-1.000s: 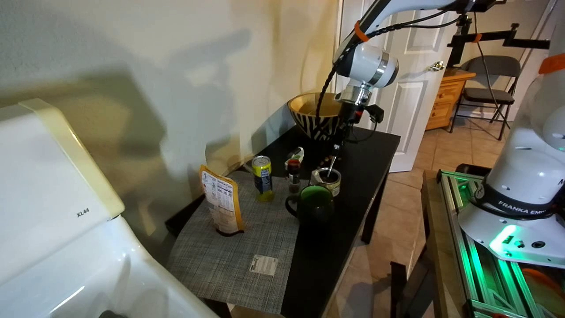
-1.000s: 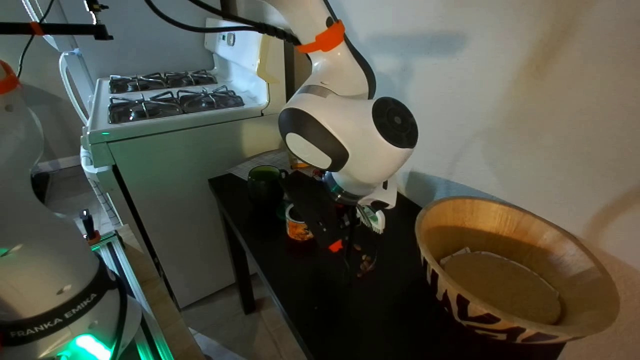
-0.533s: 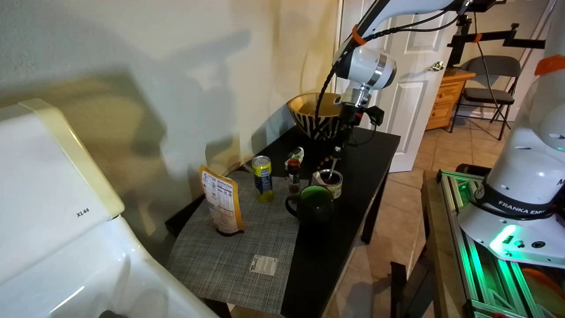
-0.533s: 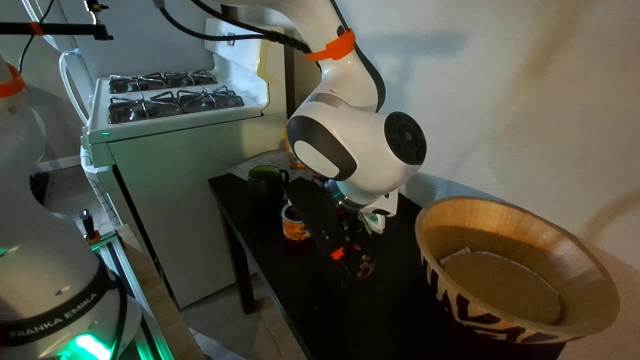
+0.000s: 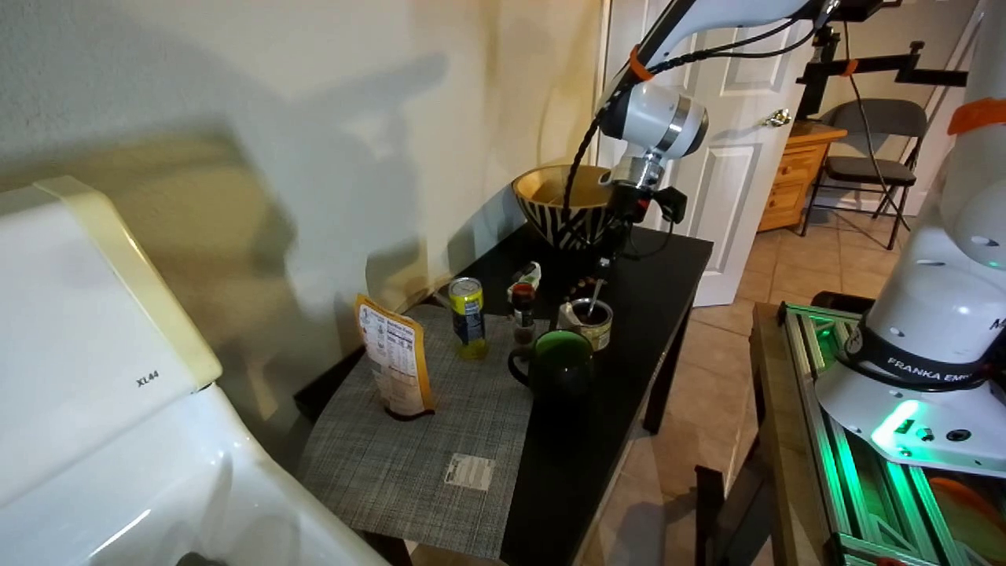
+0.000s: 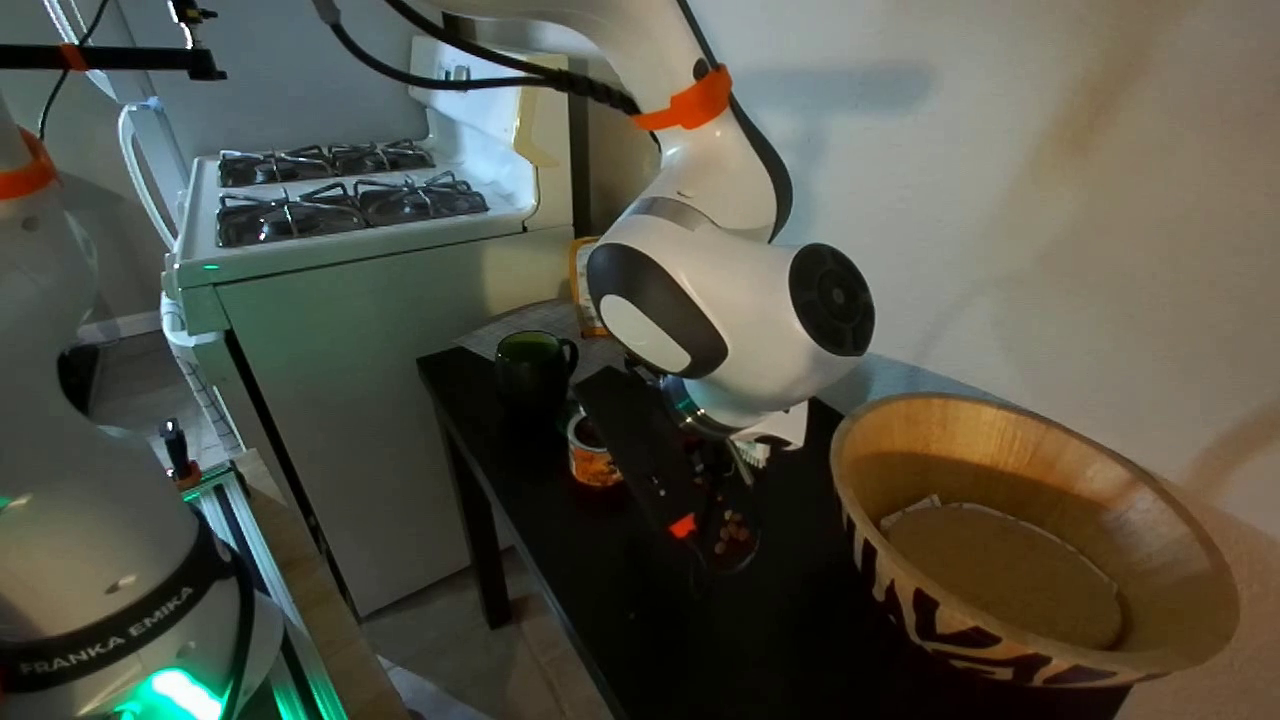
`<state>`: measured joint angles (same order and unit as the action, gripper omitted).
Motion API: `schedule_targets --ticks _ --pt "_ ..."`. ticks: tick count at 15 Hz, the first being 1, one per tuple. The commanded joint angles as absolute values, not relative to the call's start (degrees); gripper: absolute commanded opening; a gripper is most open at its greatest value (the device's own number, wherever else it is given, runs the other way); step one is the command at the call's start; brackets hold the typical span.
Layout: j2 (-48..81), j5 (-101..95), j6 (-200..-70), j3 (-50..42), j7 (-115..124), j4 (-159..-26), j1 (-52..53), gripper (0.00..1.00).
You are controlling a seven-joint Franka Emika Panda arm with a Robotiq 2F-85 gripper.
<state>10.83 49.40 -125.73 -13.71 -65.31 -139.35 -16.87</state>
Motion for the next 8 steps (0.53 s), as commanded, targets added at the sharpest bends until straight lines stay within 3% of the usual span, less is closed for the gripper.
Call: schedule_targets --ticks 1,8 --pt "10.8 49.6 -123.0 -14.0 -66.9 -138.7 -18.5 0.02" --pt "10.2 50.0 -119.6 -14.2 -68.4 -137.8 -19.4 0.02"
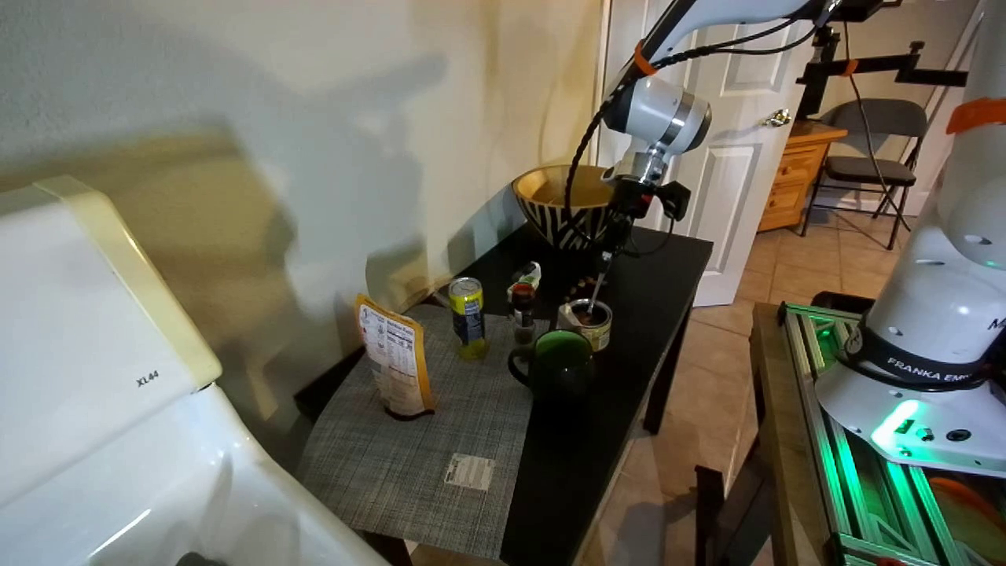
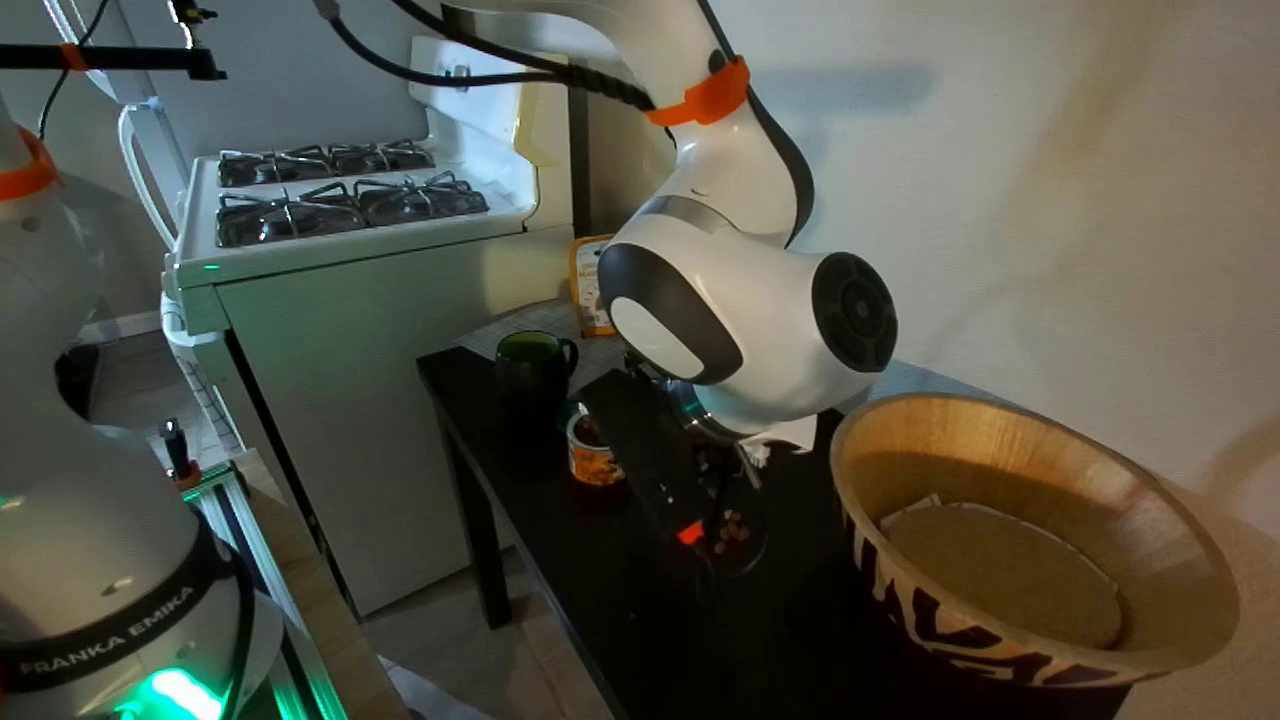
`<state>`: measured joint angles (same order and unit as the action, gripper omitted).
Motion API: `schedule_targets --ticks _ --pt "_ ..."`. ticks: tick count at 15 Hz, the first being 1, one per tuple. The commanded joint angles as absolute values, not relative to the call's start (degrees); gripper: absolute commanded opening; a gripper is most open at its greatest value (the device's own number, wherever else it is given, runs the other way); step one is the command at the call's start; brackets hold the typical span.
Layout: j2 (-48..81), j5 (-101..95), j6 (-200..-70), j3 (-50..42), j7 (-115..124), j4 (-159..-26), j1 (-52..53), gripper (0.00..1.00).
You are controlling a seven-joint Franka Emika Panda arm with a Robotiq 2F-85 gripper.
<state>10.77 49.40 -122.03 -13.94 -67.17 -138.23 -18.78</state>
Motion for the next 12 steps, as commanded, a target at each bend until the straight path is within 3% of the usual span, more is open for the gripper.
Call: schedule_targets --ticks 1,12 --pt "10.1 49.9 -119.3 -14.3 -68.5 -137.7 -19.5 0.02" --pt "11.6 50.6 -114.2 -15.1 -69.8 -137.1 -20.6 0.02"
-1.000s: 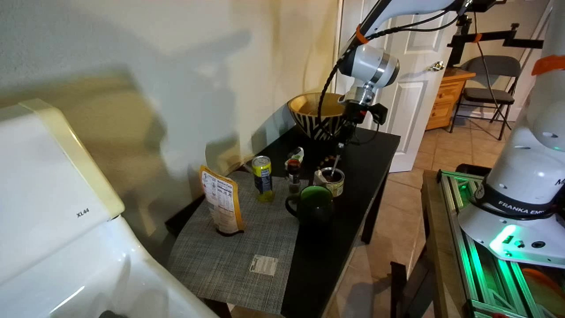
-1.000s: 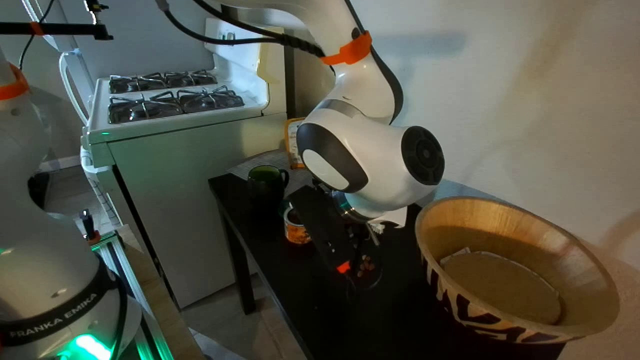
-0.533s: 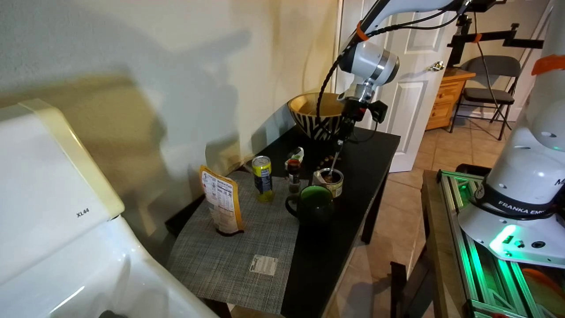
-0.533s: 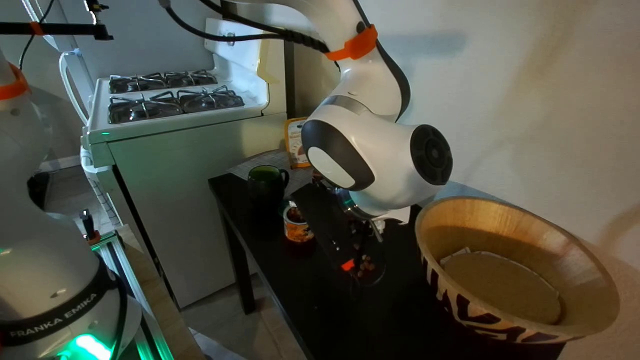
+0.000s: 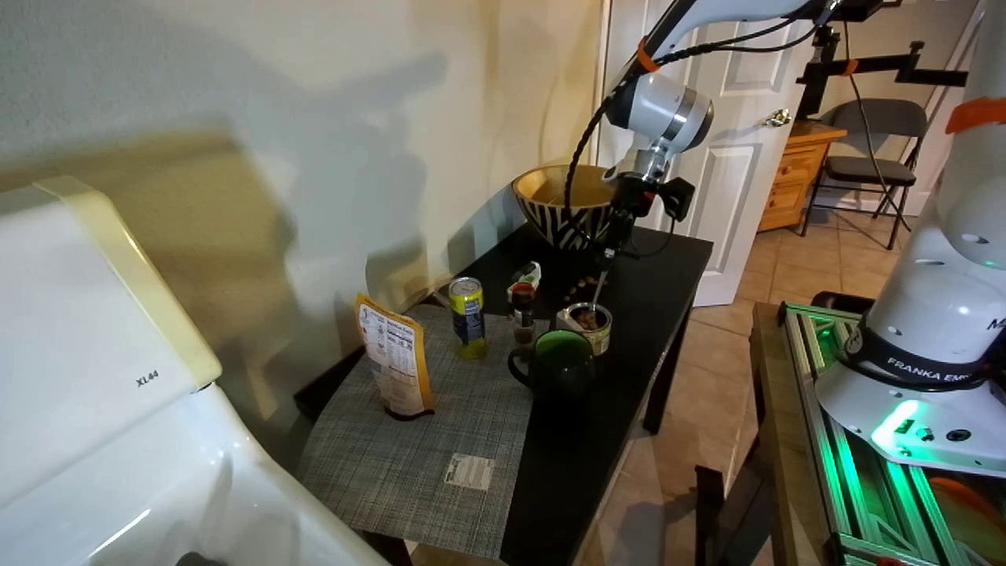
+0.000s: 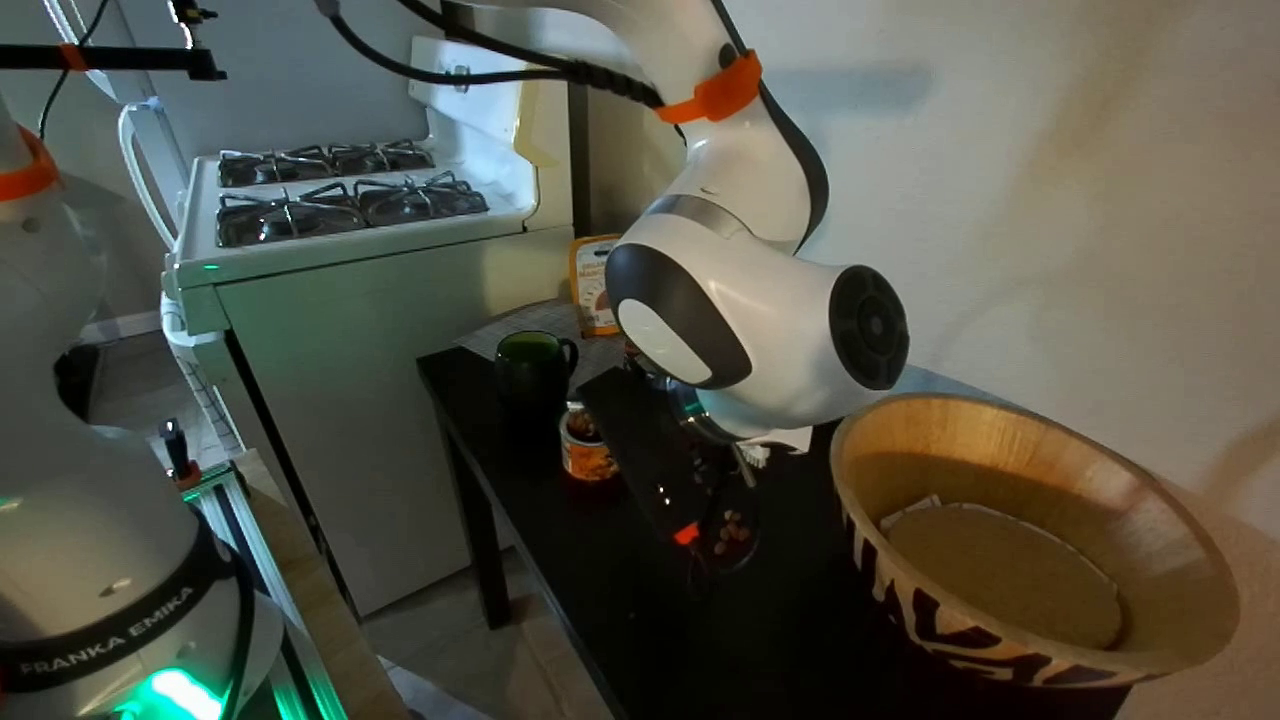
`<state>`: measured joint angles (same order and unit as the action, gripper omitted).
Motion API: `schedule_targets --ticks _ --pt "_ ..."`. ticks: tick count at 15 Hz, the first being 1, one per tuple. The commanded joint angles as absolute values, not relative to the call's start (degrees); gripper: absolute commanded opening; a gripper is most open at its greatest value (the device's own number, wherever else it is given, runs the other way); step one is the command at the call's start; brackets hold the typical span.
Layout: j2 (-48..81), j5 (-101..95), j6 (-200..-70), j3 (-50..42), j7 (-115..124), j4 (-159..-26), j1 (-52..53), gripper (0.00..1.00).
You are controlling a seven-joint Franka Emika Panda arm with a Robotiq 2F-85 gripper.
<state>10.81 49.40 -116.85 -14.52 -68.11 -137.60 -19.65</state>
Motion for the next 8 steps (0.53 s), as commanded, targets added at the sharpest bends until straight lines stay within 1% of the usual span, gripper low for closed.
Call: schedule_targets --ticks 1,8 --pt "11.8 50.5 -114.1 -15.3 -69.8 -137.1 -20.7 0.02" --pt "13.4 50.7 -113.3 -15.9 -72.9 -137.1 -22.0 0.02"
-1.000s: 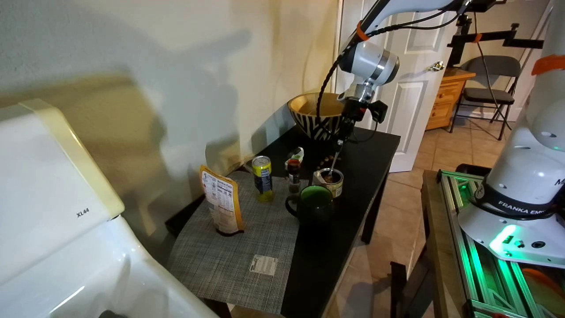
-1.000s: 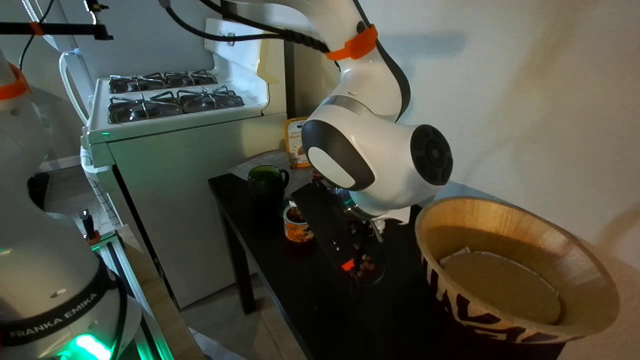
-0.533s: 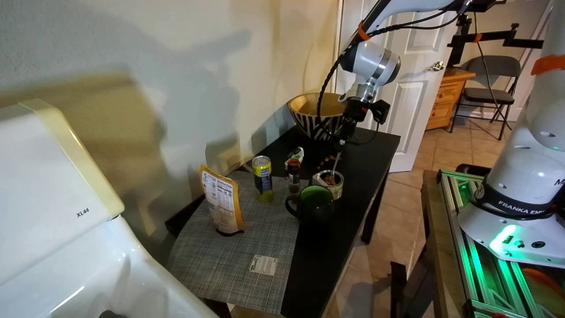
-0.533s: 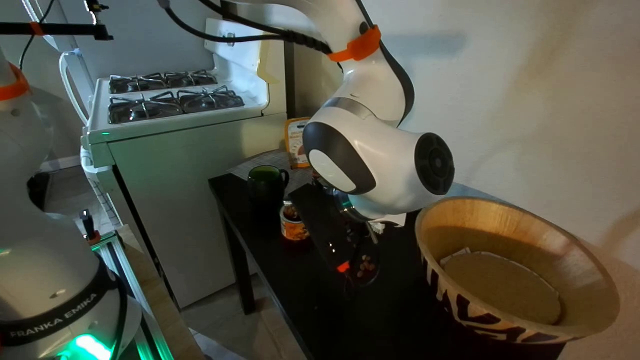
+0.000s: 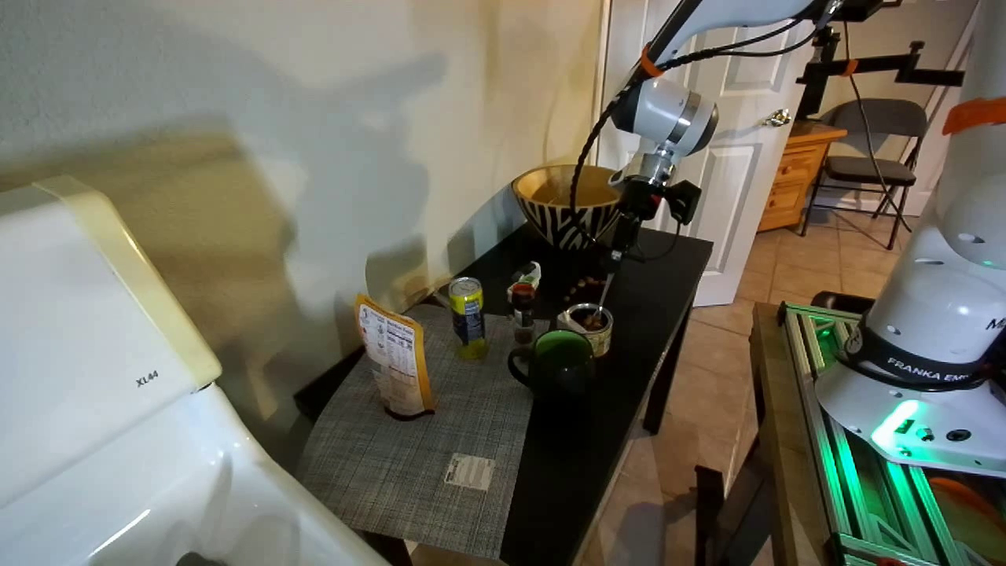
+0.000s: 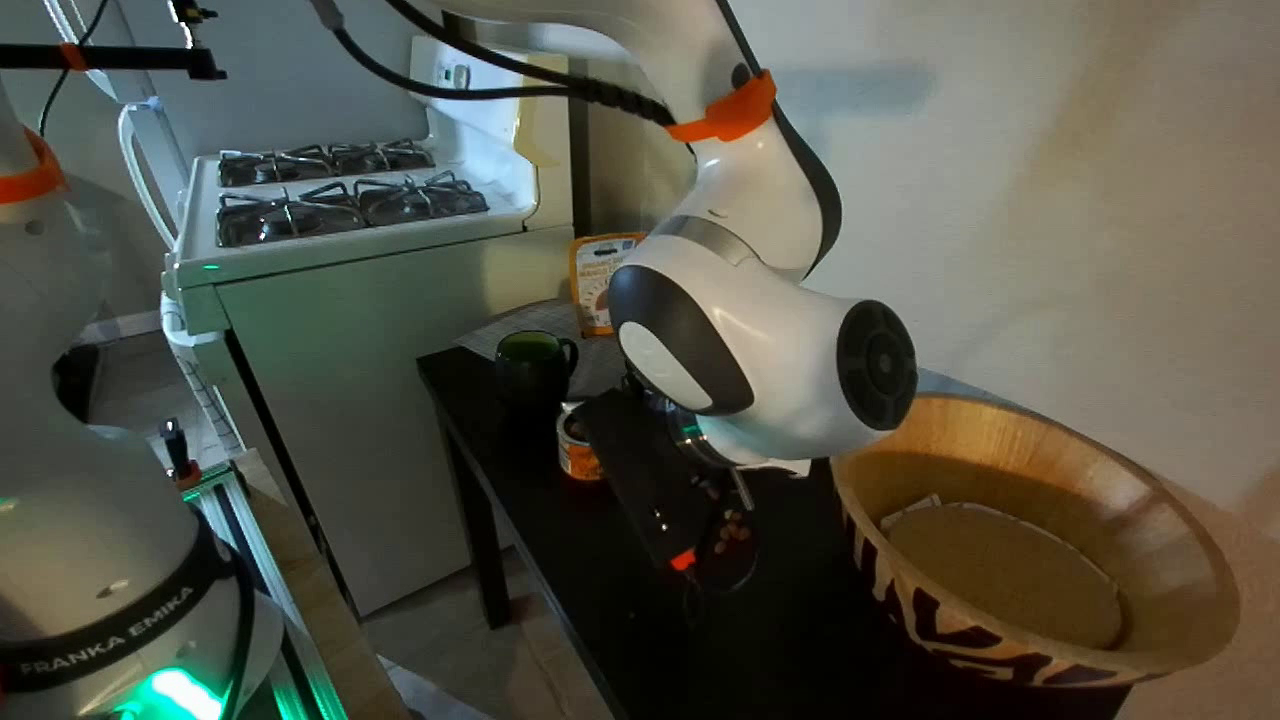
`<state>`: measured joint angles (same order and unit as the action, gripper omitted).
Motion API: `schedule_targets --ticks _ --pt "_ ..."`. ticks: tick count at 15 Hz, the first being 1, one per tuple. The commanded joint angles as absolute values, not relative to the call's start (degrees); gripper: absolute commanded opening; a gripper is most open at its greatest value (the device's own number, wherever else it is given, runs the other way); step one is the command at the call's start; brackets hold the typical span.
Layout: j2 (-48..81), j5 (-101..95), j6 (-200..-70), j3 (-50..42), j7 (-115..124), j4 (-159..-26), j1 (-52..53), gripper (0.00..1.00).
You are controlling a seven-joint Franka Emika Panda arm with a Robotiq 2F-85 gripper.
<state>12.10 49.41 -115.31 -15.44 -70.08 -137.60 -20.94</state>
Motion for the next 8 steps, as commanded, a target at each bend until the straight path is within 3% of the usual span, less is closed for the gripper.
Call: schedule_targets --ticks 1,8 --pt "13.5 50.9 -113.2 -16.0 -73.5 -137.0 -22.2 0.02" --pt "13.9 53.5 -112.1 -16.4 -77.5 -137.0 -23.3 0.02"
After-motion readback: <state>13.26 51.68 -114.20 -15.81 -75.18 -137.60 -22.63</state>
